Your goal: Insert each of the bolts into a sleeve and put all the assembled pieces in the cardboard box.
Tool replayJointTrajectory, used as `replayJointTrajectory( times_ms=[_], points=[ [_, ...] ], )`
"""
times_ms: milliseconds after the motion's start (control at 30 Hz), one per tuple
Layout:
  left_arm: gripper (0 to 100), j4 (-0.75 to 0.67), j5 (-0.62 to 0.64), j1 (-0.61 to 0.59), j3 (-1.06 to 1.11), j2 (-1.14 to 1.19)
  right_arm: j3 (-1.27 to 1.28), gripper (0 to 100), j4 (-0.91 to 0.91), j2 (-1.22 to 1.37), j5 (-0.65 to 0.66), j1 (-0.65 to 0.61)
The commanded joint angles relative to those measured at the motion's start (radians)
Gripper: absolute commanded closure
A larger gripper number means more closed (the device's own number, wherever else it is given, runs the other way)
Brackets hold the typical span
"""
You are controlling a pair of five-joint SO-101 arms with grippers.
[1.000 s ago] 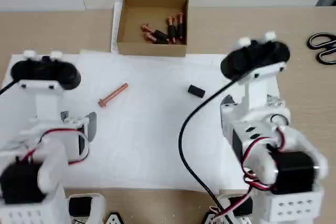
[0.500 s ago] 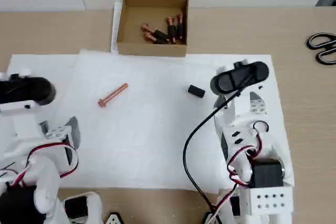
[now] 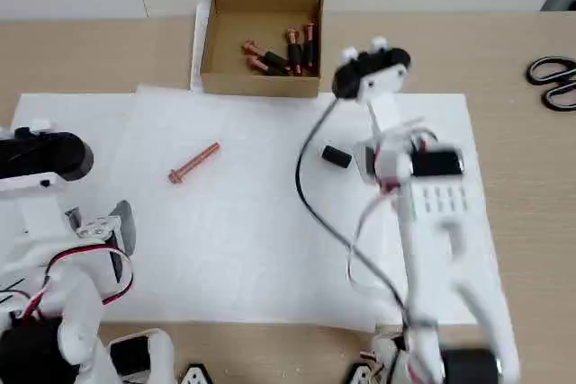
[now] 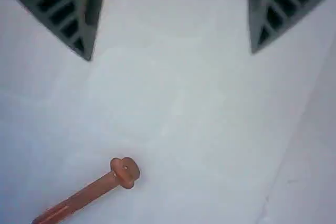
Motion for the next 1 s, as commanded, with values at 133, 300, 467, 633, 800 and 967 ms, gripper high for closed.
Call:
replayJointTrajectory(
  times_ms=[133, 300, 467, 633, 800, 967],
  points=[
    [81, 0.002, -0.002, -0.003, -0.001, -0.002, -0.617, 80.5, 0.335, 0.456, 0.101, -0.11],
    [81, 0.002, -0.002, -0.003, -0.001, -0.005, -0.882, 80.5, 0.495, 0.653, 0.198, -0.148],
    [81, 0.002, -0.002, -0.003, -0.001, -0.006, -0.959, 80.5, 0.545, 0.782, 0.287, -0.159],
    [81, 0.002, -0.002, -0.003, -0.001, -0.006, -0.959, 80.5, 0.545, 0.865, 0.325, -0.159],
    [81, 0.002, -0.002, -0.003, -0.001, -0.006, -0.961, 80.5, 0.541, 0.911, 0.344, -0.159],
    [81, 0.002, -0.002, -0.003, -0.001, -0.006, -0.962, 80.3, 0.524, 0.937, 0.344, -0.159]
  ],
)
